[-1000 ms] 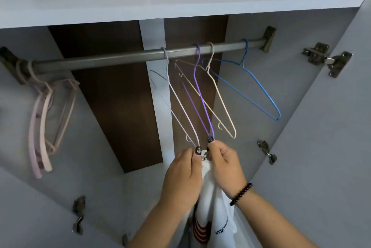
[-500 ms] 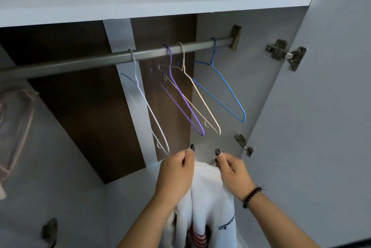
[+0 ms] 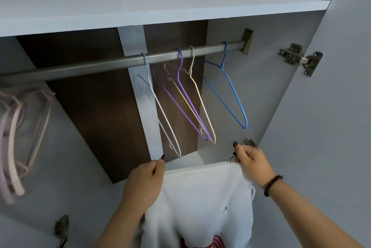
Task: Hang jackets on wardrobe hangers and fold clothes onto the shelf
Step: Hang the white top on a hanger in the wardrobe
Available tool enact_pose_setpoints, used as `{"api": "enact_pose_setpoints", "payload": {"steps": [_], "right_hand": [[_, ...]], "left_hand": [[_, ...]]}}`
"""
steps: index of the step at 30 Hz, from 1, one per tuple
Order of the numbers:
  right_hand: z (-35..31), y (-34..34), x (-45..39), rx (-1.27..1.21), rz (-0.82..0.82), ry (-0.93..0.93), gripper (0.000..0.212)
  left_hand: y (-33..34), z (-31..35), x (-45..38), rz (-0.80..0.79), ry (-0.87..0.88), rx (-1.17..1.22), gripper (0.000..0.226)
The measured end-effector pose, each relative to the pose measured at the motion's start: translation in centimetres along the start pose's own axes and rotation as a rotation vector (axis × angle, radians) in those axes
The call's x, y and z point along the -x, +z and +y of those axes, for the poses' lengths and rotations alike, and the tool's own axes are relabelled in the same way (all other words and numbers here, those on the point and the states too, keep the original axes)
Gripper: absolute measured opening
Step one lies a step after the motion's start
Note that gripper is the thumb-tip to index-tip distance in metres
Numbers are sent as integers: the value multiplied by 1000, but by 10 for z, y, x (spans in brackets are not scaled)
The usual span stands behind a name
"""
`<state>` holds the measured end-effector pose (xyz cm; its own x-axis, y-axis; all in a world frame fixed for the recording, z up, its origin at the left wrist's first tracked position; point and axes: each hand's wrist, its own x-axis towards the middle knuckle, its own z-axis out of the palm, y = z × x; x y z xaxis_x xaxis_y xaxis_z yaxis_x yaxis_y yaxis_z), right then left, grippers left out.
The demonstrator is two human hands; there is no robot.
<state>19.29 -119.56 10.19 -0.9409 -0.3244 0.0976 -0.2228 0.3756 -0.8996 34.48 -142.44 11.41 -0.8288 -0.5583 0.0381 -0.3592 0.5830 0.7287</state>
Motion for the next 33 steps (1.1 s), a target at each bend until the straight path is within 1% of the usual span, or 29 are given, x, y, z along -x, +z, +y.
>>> {"api": "enact_pose_setpoints", "payload": {"steps": [2, 3, 5, 6, 8, 10, 11, 13, 15, 18, 21, 24, 26, 29, 30, 33], "right_hand": [[-24, 8, -1, -75, 10, -49, 49], [-36, 12, 0, -96, -12, -78, 47], [-56, 25, 4, -100, -102, -157, 48], [-63, 33, 7, -96, -142, -196, 48], [-72, 43, 12, -129, -159, -234, 45], [-72, 41, 11, -162, -131, -240, 44], [-69, 37, 10, -144, -116, -236, 47], [-59, 27, 10, -65, -128, -213, 49], [-46, 18, 11, -6, -152, -161, 49], [-28, 7, 10, -21, -116, -54, 51], [-9, -6, 8, -129, -62, 74, 51], [5, -7, 10, -281, -51, 198, 50], [8, 4, 14, -424, -61, 339, 48], [10, 22, 23, -566, -144, 496, 53], [8, 24, 26, -623, -185, 549, 51], [4, 30, 40, -817, -389, 725, 49]], "left_hand": [[5, 13, 5, -73, 50, -86, 42], [11, 21, 9, -101, 122, -79, 41], [30, 38, 16, -133, 185, 73, 33], [38, 46, 20, -130, 168, 156, 33], [54, 54, 22, -76, 139, 284, 42], [62, 52, 21, -49, 99, 373, 35], [61, 53, 20, -39, 76, 399, 37], [58, 53, 17, 0, 43, 451, 48], [55, 57, 14, 31, 47, 502, 53], [50, 62, 10, 77, 32, 566, 58], [44, 61, 7, 100, -7, 632, 59], [44, 64, 10, 68, 50, 622, 54], [49, 65, 14, 50, 35, 651, 52], [50, 58, 14, 8, -9, 655, 50], [50, 53, 12, 6, -12, 643, 51], [47, 45, 7, 20, -18, 614, 52]]}}
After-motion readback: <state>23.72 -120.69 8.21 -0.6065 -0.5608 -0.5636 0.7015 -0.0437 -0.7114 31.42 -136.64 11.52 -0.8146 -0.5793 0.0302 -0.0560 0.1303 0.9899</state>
